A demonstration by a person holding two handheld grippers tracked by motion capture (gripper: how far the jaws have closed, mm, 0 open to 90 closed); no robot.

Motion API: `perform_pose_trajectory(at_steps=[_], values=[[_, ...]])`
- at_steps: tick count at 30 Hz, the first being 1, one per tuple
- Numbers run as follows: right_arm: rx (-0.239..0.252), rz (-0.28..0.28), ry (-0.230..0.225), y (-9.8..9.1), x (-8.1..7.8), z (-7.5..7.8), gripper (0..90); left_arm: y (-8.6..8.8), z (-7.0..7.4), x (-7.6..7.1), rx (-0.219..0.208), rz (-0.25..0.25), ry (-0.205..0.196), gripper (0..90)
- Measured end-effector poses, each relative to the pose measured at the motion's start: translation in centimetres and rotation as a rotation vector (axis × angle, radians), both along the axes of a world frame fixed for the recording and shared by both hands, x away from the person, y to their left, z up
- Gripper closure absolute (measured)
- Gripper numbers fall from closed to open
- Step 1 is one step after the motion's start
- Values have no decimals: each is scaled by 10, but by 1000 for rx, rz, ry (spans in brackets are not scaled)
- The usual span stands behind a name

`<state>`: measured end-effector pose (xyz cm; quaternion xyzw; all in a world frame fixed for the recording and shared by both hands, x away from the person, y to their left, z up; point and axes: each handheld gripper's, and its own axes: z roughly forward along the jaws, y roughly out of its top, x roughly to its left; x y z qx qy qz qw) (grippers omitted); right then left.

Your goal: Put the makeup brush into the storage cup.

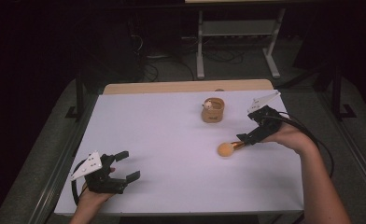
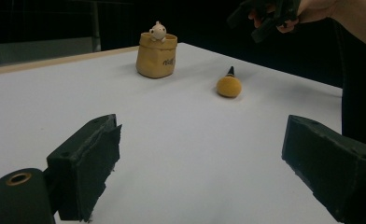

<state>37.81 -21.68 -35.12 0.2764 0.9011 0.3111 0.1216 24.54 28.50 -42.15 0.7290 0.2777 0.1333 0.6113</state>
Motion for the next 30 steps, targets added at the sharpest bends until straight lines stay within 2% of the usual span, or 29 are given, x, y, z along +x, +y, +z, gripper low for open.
perform_pose_trajectory(at_steps=[3, 6, 13, 17, 25, 29, 30], values=[[-13, 7, 20, 1, 2, -2, 62, 0, 0, 0, -1, 1, 0, 107], [-45, 25, 26, 2, 5, -6, 62, 0, 0, 0, -2, 1, 0, 107], [-76, 47, 55, 6, 9, -13, 63, 0, 0, 0, -2, 0, 0, 107], [-98, 45, 74, 8, 11, -17, 64, 0, 0, 0, -3, -1, 1, 107], [-116, 52, 122, 11, 16, -29, 65, 0, 0, 0, -3, -2, 0, 107], [-126, 61, 131, 12, 17, -32, 65, 1, 0, 0, -2, -2, 1, 107], [-129, 67, 148, 13, 19, -35, 66, 1, 0, 0, -2, -1, 1, 107]])
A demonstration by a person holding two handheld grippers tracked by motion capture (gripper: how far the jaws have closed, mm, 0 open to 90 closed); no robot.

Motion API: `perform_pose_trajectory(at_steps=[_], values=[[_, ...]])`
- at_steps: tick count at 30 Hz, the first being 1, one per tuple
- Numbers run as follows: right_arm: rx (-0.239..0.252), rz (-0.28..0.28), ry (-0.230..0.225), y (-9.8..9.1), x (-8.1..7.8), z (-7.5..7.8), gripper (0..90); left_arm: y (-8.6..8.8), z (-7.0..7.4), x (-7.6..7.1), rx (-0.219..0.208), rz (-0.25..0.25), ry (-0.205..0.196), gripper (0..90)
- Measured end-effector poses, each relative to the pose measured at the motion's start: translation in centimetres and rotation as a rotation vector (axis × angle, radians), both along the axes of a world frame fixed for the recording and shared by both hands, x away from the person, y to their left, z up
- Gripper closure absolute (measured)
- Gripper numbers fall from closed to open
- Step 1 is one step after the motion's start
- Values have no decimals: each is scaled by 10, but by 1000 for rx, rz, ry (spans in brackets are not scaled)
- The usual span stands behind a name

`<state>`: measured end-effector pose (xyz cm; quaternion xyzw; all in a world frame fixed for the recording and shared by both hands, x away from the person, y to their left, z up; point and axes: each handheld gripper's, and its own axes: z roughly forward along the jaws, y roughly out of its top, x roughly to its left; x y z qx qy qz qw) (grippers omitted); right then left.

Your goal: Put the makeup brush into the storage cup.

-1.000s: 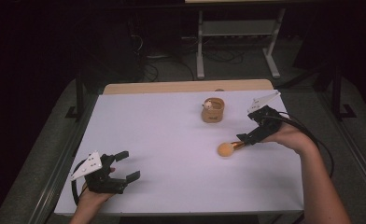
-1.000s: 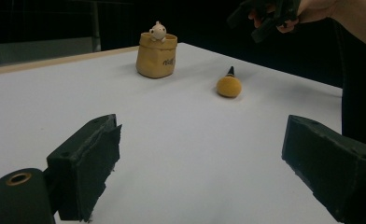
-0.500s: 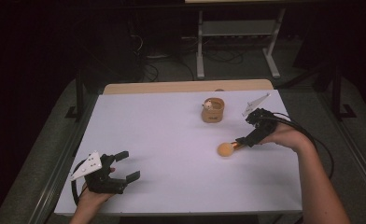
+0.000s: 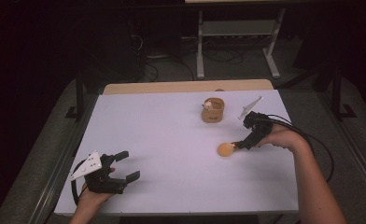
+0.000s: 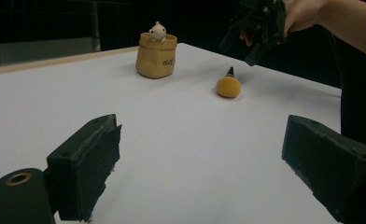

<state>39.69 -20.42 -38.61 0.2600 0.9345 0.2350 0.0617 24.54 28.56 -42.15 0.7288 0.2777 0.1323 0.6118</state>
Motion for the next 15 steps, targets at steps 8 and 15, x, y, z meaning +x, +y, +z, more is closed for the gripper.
perform_pose_trajectory(at_steps=[8, 15], values=[[-26, -1, 24, 0, 5, -8, 67, 0, 0, 0, 1, 0, 0, 107], [-40, 3, 52, 0, 7, -17, 130, -1, 0, 0, -1, -1, 1, 107]])
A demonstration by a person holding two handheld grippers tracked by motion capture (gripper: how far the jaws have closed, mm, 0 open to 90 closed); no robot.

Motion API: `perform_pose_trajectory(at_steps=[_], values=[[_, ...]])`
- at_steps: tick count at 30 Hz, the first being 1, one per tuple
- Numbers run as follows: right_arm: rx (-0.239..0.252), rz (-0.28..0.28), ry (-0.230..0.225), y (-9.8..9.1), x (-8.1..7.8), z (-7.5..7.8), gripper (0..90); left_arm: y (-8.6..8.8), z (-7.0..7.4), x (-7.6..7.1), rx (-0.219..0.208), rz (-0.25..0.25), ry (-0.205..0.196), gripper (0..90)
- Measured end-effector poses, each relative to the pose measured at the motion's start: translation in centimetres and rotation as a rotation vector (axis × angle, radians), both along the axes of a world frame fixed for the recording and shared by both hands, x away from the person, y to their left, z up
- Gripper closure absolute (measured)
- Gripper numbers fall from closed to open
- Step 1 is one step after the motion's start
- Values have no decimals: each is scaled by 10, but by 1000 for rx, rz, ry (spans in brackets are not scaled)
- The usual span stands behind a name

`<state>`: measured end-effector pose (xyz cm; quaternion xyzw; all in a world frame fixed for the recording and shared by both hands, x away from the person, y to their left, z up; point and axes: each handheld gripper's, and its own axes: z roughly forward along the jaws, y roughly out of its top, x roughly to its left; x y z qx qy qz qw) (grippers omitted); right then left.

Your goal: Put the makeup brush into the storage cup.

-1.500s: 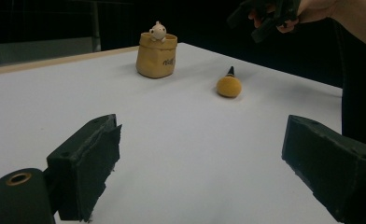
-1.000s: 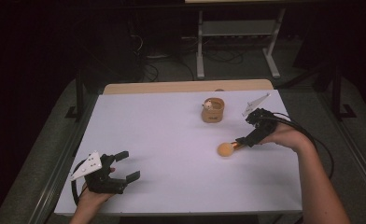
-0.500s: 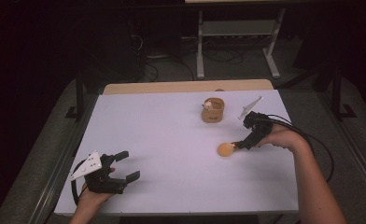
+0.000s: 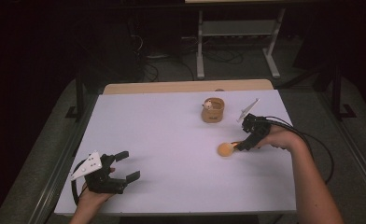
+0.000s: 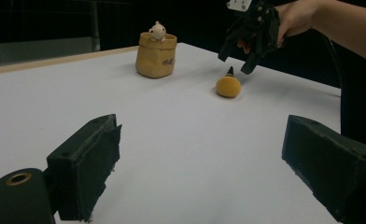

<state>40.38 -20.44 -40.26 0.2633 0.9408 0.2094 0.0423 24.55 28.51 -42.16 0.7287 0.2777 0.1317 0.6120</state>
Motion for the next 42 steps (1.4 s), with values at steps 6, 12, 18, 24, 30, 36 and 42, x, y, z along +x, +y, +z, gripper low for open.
perform_pose_trajectory(at_steps=[6, 12, 18, 24, 30, 36, 42], values=[[-13, 0, 15, 1, 2, -4, 140, 0, 0, 0, 1, -1, -1, 107], [-34, 0, 33, 0, 4, -10, 146, 0, 0, 0, -2, 0, 1, 107], [-46, 14, 45, 2, 5, -14, 172, 0, 0, 0, 0, 1, 2, 107], [-64, 25, 52, 2, 5, -16, 206, 0, 0, 0, -2, 0, 2, 107], [-79, 30, 56, 3, 5, -18, 241, 0, 0, 0, -1, 1, 3, 107], [-93, 45, 61, 4, 4, -19, 296, 0, 0, 0, -1, 1, 0, 108], [-108, 45, 62, 4, 4, -19, 337, 0, 0, 0, -1, 1, 0, 108]])
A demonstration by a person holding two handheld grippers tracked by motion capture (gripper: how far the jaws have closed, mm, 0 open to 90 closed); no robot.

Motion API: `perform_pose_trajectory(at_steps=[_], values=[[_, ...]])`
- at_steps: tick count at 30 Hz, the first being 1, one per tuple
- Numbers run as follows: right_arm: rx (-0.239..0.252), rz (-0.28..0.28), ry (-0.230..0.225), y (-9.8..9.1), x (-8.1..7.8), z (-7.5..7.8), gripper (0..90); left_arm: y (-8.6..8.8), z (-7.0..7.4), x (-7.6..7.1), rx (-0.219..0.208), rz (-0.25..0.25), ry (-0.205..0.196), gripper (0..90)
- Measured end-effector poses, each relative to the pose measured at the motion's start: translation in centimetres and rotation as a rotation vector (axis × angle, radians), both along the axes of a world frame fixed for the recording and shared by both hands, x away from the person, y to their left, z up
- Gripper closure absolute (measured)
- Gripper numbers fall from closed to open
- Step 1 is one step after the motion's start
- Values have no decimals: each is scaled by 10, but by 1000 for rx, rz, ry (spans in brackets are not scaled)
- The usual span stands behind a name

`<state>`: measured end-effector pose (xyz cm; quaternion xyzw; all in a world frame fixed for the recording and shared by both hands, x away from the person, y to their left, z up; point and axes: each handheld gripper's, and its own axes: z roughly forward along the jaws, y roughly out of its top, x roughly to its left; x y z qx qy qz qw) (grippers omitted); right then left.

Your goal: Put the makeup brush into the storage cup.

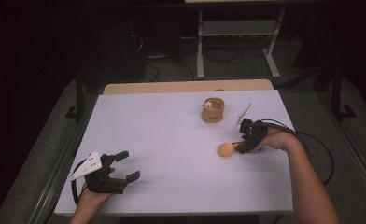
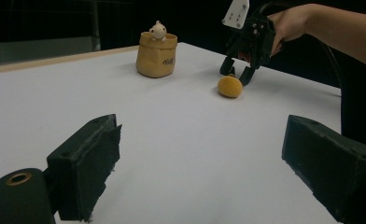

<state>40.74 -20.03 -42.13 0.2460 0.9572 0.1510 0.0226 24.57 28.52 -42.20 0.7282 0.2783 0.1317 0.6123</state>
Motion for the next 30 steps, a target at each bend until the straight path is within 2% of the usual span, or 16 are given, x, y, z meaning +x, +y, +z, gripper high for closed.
perform_pose_trajectory(at_steps=[3, 14, 30], values=[[-5, -6, 11, 0, 0, 0, 367, 0, 0, 0, 0, 1, 1, 108], [-45, 5, -1, 1, -3, 2, 502, 0, 0, 0, -1, 1, 3, 107], [-70, -1, 24, 1, -7, 4, 612, 0, 0, 0, -2, 0, 2, 108]])
